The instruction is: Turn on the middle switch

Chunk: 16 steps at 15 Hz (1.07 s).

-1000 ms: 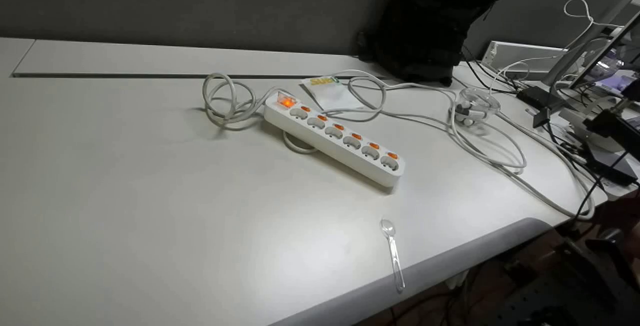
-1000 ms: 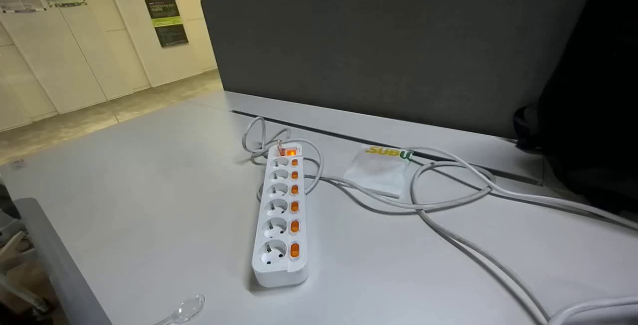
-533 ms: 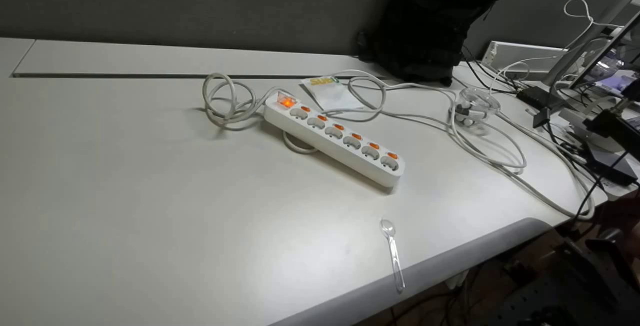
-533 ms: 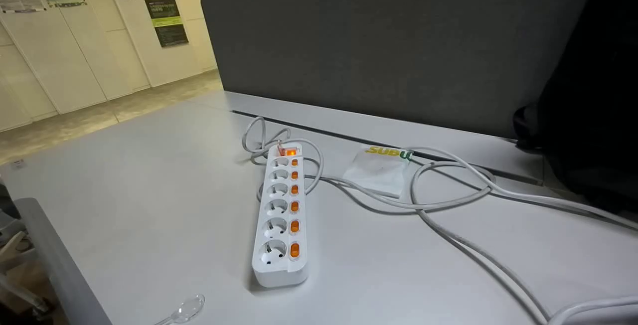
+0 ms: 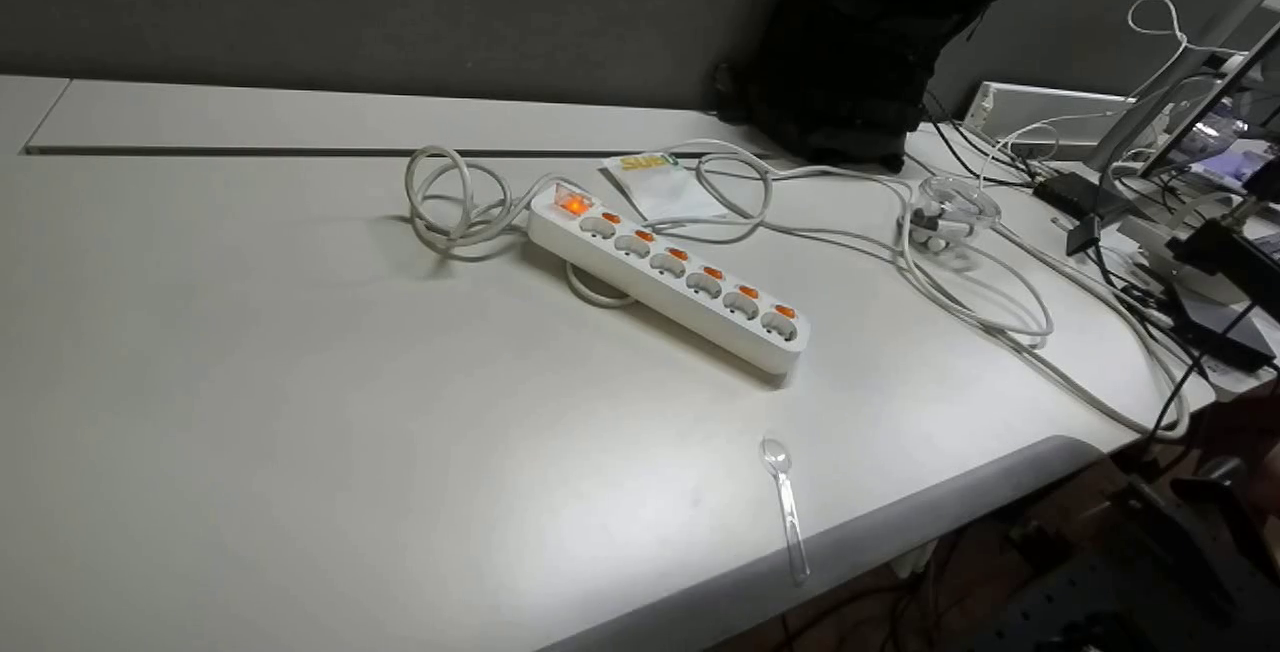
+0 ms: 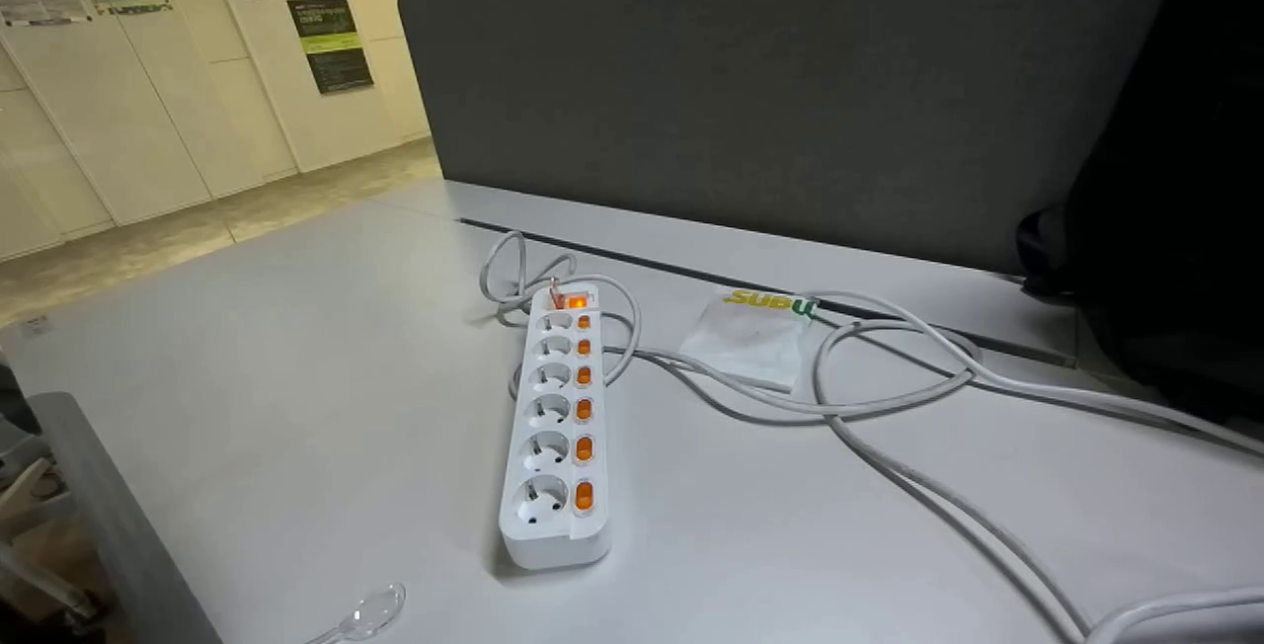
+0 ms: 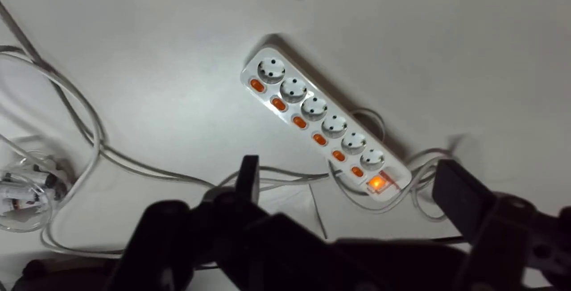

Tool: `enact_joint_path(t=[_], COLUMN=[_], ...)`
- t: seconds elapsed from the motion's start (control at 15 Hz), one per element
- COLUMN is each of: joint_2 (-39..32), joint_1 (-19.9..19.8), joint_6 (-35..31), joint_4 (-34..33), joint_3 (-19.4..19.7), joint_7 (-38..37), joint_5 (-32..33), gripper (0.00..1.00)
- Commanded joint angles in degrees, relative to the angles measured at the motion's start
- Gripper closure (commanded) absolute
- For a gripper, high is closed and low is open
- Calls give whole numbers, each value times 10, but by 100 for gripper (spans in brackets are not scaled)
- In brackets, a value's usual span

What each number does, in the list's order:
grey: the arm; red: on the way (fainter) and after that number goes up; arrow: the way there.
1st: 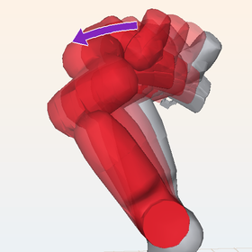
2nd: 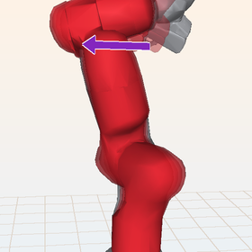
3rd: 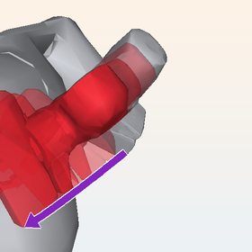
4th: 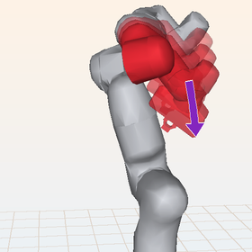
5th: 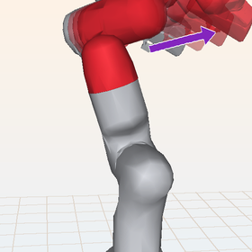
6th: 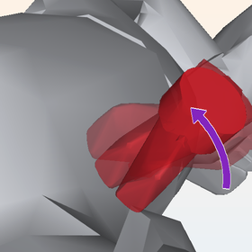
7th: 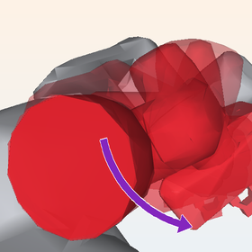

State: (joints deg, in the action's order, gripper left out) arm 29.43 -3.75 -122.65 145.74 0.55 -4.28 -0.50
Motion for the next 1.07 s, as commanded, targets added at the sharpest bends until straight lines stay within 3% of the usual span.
enact_joint_path(t=[0.0,0.07,0.2,0.8,0.93,1.0], joint_2=[-75,-99,-149,-305,-327,-303], joint_1=[-35,-42,-51,-31,-24,-22], joint_6=[-84,-103,-122,-158,-159,-162], joint_4=[3,3,-4,-52,-65,-40], joint_3=[-4,-4,-6,4,10,14], joint_7=[-70,-84,-114,-333,-368,-322], joint_5=[18,21,24,-7,-22,-10], gripper=[1,26,31,94,100,100])
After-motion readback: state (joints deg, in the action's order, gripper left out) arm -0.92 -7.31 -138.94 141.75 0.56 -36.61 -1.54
